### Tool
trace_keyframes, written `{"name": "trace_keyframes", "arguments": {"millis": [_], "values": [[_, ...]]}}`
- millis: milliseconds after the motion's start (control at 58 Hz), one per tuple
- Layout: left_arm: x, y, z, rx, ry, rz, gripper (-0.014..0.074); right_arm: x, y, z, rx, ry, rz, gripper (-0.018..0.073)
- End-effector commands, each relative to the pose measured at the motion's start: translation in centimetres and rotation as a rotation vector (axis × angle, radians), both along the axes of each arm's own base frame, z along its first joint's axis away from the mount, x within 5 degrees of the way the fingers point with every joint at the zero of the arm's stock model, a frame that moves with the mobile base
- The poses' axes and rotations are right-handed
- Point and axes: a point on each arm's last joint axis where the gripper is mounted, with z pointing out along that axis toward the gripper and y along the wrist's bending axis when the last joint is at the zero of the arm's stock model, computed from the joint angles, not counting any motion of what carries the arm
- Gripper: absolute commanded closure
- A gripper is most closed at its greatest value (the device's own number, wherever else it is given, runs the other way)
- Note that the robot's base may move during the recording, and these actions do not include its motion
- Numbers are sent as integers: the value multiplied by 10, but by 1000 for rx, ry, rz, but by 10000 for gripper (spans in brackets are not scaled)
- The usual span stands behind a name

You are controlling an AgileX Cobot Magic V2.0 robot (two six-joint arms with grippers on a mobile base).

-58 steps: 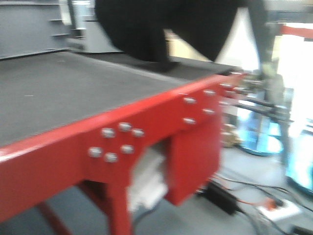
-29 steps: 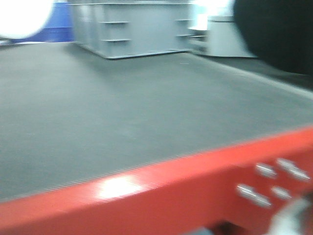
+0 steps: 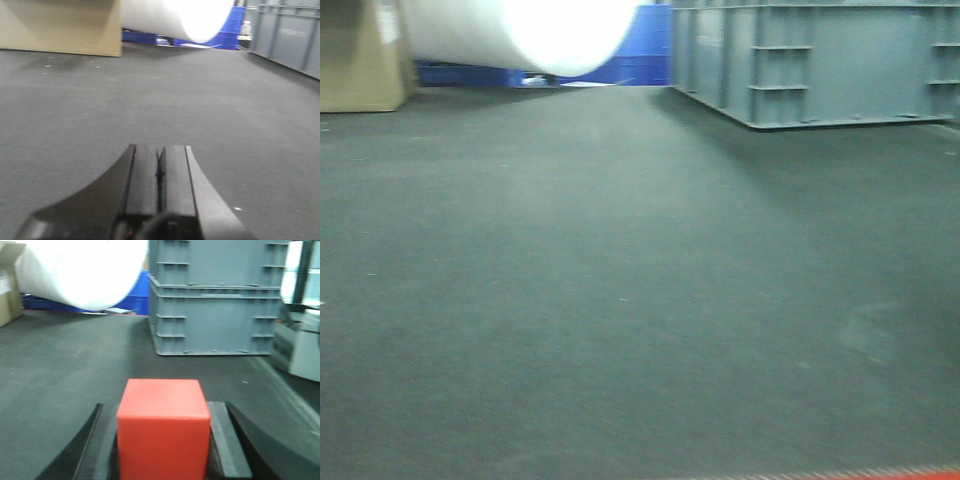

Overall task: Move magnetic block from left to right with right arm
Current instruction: 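Drive the base past the chair to the other carpeted platform, then lower the right gripper with the red cube toward the carpet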

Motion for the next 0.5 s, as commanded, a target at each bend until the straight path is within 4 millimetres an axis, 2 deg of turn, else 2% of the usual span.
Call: {"name": "trace_keyframes", "arguments": {"millis": [0,482], "values": [[-1,0,6,-12,-87,4,722,-2,1,17,-12,-106,4,316],[-1,0,6,-12,-87,4,722,-2,1,17,-12,-106,4,316]]}}
